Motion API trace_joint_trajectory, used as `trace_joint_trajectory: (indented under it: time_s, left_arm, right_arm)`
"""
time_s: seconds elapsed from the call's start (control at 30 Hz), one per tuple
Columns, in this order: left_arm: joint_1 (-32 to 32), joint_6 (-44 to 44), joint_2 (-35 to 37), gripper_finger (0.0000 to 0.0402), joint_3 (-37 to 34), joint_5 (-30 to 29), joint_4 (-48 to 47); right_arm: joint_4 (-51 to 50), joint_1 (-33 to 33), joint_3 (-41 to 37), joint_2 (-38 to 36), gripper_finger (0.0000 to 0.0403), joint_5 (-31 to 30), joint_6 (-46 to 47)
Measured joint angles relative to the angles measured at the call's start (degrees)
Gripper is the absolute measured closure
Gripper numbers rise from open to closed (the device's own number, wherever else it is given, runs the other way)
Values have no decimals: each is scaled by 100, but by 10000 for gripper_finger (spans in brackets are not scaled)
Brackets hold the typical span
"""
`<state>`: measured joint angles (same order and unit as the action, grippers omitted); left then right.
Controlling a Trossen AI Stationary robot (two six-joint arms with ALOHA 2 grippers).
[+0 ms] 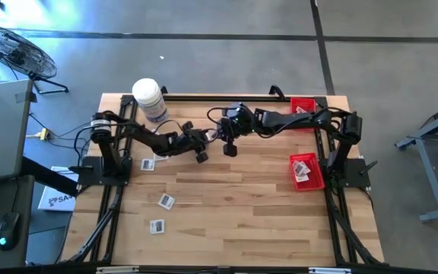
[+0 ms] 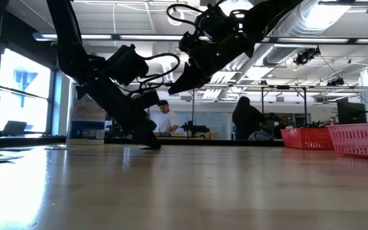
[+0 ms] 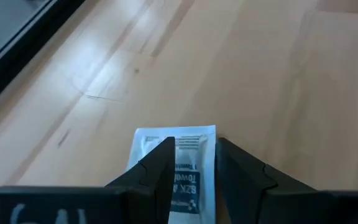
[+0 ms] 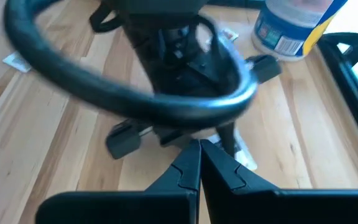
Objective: Pick & Place First Aid Supplies
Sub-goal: Put the towelette pack into the bottom basket
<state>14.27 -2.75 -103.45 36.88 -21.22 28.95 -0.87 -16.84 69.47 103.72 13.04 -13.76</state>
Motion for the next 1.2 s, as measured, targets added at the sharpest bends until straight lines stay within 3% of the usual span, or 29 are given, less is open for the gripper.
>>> trace_joint_trajectory:
  time_s: [0.53, 0.67, 0.87, 1.2]
  left_arm:
    - [14, 714, -114, 291, 184, 141, -673]
    - [78, 844, -159, 317, 179, 171, -772]
    - [107, 1058, -357, 392, 179, 262, -676]
    - [108, 1205, -129, 400, 163, 292, -718]
  right_arm:
    - [-236, 136, 0, 0, 402, 109, 24]
    - [-237, 202, 0, 0, 402, 111, -2]
    - [-424, 201, 0, -105, 402, 73, -20]
    - [-957, 248, -2, -439, 402, -274, -85]
